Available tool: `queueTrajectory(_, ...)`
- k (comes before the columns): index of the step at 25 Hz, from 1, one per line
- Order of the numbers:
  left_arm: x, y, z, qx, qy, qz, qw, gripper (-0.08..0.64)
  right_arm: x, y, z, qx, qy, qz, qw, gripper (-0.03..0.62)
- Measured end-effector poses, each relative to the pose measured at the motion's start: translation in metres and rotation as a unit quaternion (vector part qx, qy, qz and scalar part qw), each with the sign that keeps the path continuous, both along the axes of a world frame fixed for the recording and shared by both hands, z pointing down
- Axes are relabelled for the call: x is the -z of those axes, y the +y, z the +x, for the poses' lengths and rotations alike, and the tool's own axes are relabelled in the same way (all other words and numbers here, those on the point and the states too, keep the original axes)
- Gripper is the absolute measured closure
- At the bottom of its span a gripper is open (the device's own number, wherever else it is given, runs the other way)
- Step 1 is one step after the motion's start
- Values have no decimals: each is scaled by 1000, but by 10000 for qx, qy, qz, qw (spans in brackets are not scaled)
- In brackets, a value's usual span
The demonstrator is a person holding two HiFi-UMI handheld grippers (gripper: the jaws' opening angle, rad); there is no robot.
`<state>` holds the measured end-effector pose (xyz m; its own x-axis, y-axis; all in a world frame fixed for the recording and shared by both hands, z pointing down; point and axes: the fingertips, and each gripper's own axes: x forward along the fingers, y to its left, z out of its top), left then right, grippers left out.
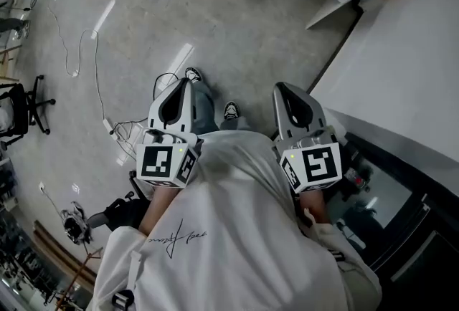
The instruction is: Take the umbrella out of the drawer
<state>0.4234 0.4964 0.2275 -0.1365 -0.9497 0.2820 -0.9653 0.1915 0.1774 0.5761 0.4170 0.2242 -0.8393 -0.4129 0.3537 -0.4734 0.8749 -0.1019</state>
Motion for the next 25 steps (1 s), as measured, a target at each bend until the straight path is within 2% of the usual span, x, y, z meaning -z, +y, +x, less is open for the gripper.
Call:
queueTrajectory(4, -2, -9, -14, 2, 45, -8, 10000, 544, 3, 0, -20, 298, -115, -91, 9994, 566)
queueTrajectory(8, 1, -20, -34, 13, 27, 65, 10000, 545, 8, 8, -46, 872, -342, -501, 9943, 568)
queueTrajectory(11, 2, -29, -58, 163, 4, 32, 9999, 545, 11, 3, -69, 1126, -157, -202, 9933, 568)
queueTrajectory(13, 3, -36, -73, 188, 45, 32, 9998, 545, 17, -4, -83, 1164, -182, -36, 9930, 568)
queueTrajectory(17, 11, -48, -104, 200, 201, 150, 9995, 545, 28, -22, -115, 1009, -411, 13, 9941, 568)
queueTrajectory(20, 20, -58, -132, 259, 170, 253, 9992, 545, 33, -37, -143, 944, -444, 60, 9945, 568)
queueTrajectory(25, 24, -65, -184, 357, 246, 330, 9985, 545, 43, -42, -196, 1230, -684, -101, 9900, 568)
